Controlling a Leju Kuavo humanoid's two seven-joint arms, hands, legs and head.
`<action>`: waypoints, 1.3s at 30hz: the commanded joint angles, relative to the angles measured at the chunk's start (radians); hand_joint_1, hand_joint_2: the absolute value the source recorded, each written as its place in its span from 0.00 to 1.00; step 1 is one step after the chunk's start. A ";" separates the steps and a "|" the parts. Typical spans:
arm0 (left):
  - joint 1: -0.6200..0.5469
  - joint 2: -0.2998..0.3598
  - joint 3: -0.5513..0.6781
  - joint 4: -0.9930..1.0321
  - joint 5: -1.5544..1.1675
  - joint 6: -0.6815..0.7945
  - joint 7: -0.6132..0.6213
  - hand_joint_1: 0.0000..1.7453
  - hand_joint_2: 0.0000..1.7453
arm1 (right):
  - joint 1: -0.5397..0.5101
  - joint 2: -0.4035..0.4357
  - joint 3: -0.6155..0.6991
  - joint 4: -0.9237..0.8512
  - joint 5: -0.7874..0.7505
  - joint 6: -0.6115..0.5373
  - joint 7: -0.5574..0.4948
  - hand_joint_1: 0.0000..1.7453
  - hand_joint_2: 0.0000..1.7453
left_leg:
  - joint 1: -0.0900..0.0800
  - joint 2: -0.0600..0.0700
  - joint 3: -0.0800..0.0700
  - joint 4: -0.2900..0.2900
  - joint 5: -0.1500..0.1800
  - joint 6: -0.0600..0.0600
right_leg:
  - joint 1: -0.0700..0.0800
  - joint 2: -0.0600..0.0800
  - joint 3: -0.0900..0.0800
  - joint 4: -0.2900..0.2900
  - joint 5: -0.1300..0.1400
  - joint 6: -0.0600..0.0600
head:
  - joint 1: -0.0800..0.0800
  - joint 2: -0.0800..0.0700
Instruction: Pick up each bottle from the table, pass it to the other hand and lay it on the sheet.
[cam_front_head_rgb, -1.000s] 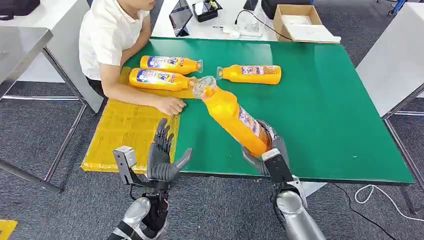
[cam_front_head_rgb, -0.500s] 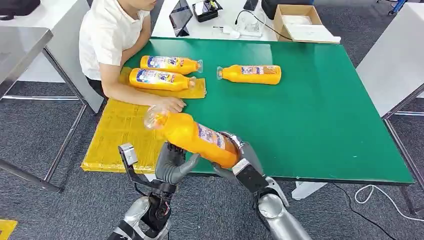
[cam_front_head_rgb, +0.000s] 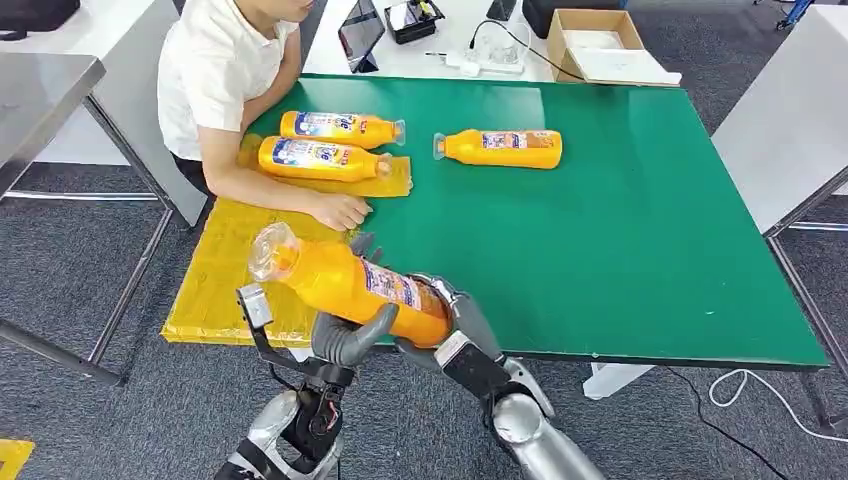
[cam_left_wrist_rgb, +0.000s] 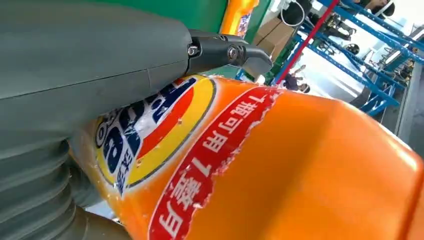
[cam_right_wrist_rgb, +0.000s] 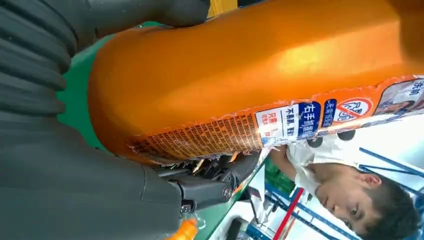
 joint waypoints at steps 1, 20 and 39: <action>-0.041 0.025 -0.015 0.013 -0.004 -0.031 -0.027 1.00 1.00 | -0.038 -0.007 0.087 0.113 -0.020 0.070 0.002 0.47 1.00 | 0.001 0.001 0.004 -0.001 -0.002 -0.001 | 0.001 0.000 0.004 -0.001 -0.001 -0.002 | 0.000 0.000; -0.051 0.025 0.009 0.034 -0.044 -0.009 -0.033 1.00 1.00 | 0.009 -0.040 0.115 0.099 -0.020 0.119 -0.075 0.00 0.00 | 0.001 -0.001 0.003 -0.001 -0.001 -0.001 | 0.001 -0.001 0.003 -0.001 -0.001 -0.001 | 0.000 0.000; -0.134 0.017 0.154 0.182 -0.913 0.811 -0.061 1.00 1.00 | 0.156 0.006 0.011 -0.211 0.126 -0.278 -0.030 0.00 0.00 | 0.003 0.000 0.009 0.000 -0.004 -0.002 | 0.003 0.000 0.009 -0.001 -0.004 -0.004 | 0.000 0.000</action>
